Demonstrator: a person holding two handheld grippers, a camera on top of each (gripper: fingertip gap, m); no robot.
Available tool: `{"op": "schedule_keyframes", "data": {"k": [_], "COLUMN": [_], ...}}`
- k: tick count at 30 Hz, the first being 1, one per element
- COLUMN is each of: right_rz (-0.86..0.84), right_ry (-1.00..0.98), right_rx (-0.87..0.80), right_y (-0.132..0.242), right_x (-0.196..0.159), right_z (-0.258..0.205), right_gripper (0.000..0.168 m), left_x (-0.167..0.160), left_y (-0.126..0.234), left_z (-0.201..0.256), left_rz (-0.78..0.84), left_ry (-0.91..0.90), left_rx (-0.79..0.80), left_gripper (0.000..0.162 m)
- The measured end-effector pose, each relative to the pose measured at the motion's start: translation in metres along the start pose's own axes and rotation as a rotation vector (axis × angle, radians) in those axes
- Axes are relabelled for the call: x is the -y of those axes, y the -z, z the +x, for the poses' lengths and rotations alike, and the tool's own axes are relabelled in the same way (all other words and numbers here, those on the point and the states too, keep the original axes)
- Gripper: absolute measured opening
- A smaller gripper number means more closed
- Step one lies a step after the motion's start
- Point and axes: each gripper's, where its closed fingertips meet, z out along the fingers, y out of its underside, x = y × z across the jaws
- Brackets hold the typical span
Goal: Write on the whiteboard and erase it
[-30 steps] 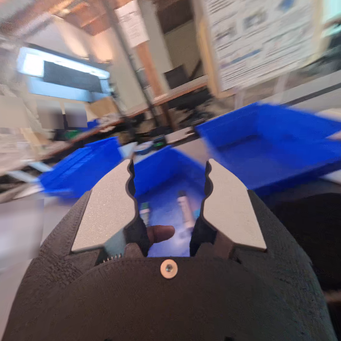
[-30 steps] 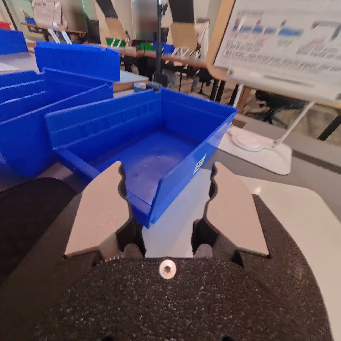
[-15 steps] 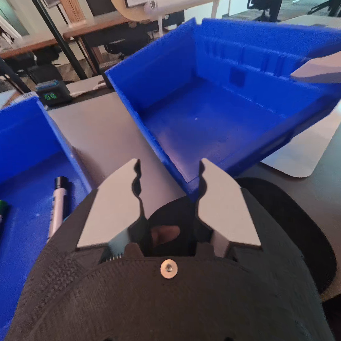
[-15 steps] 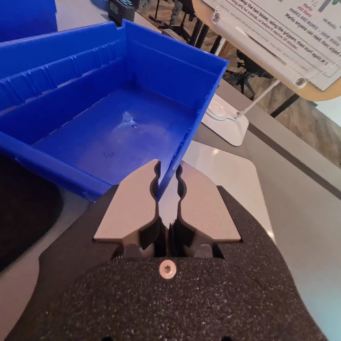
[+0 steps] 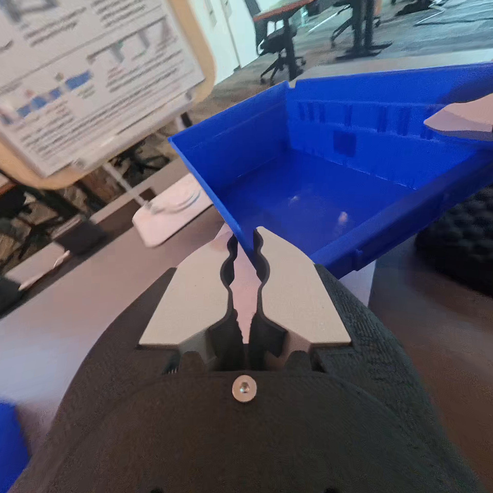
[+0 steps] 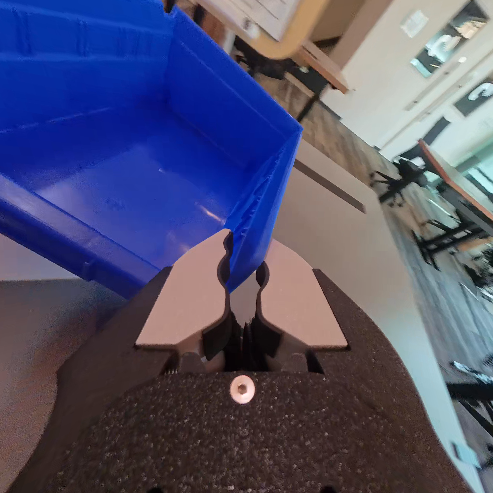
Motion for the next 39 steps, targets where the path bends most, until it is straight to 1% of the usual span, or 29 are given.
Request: {"op": "schedule_keyframes", "data": {"k": [3, 6, 8, 11, 15, 20, 22, 23, 24, 25, 26, 28, 29, 31, 33, 35, 37, 39], "right_rz": [-0.024, -0.027, -0.028, -0.067, -0.089, -0.075, -0.058, -0.054, -0.056, -0.069, -0.085, -0.095, -0.09, -0.037, 0.063, 0.177, 0.292, 0.407], "right_ry": [-0.001, -0.046, -0.075, -0.062, -0.066, -0.091, -0.103, -0.117, -0.152, -0.21, -0.263, -0.335, -0.36, -0.389, -0.402, -0.408, -0.415, -0.436], "right_rx": [-0.109, -0.166, -0.188, -0.216, -0.242, -0.263, -0.251, -0.241, -0.239, -0.245, -0.241, -0.234, -0.237, -0.254, -0.274, -0.271, -0.251, -0.251], "right_y": [0.0, -0.001, -0.001, 0.003, 0.009, 0.014, 0.013, 0.013, 0.013, 0.013, 0.013, 0.017, 0.021, 0.032, 0.047, 0.063, 0.078, 0.094], "right_x": [-0.033, -0.069, -0.094, -0.129, -0.165, -0.193, -0.197, -0.199, -0.202, -0.205, -0.208, -0.209, -0.206, -0.194, -0.173, -0.148, -0.122, -0.098], "right_z": [0.063, 0.118, 0.146, 0.177, 0.205, 0.23, 0.236, 0.238, 0.242, 0.246, 0.249, 0.254, 0.255, 0.256, 0.251, 0.24, 0.226, 0.214], "right_gripper": [0.014, 0.014, 0.013, 0.013, 0.014, 0.013, 0.014, 0.014, 0.014, 0.017, 0.025, 0.066, 0.08, 0.097, 0.103, 0.103, 0.102, 0.101], "left_x": [0.035, 0.06, 0.07, 0.077, 0.082, 0.077, 0.078, 0.077, 0.08, 0.085, 0.091, 0.1, 0.101, 0.097, 0.084, 0.069, 0.051, 0.026], "left_y": [-0.046, -0.086, -0.107, -0.13, -0.152, -0.157, -0.153, -0.149, -0.144, -0.137, -0.127, -0.104, -0.09, -0.061, -0.03, 0.005, 0.042, 0.078], "left_z": [0.045, 0.092, 0.123, 0.165, 0.207, 0.251, 0.261, 0.265, 0.264, 0.261, 0.254, 0.231, 0.214, 0.176, 0.132, 0.082, 0.022, -0.046], "left_rz": [0.058, 0.095, 0.104, 0.093, 0.069, 0.037, 0.042, 0.031, 0.029, 0.039, 0.053, 0.084, 0.099, 0.124, 0.142, 0.175, 0.202, 0.191], "left_ry": [-0.062, -0.126, -0.144, -0.161, -0.141, -0.119, -0.148, -0.18, -0.188, -0.199, -0.21, -0.206, -0.182, -0.124, -0.039, 0.072, 0.175, 0.232], "left_rx": [-0.057, -0.087, -0.122, -0.181, -0.251, -0.36, -0.412, -0.445, -0.449, -0.459, -0.465, -0.47, -0.472, -0.473, -0.463, -0.435, -0.352, -0.204], "left_gripper": [0.012, 0.012, 0.013, 0.014, 0.015, 0.022, 0.028, 0.042, 0.066, 0.08, 0.086, 0.087, 0.087, 0.087, 0.086, 0.082, 0.077, 0.072]}}
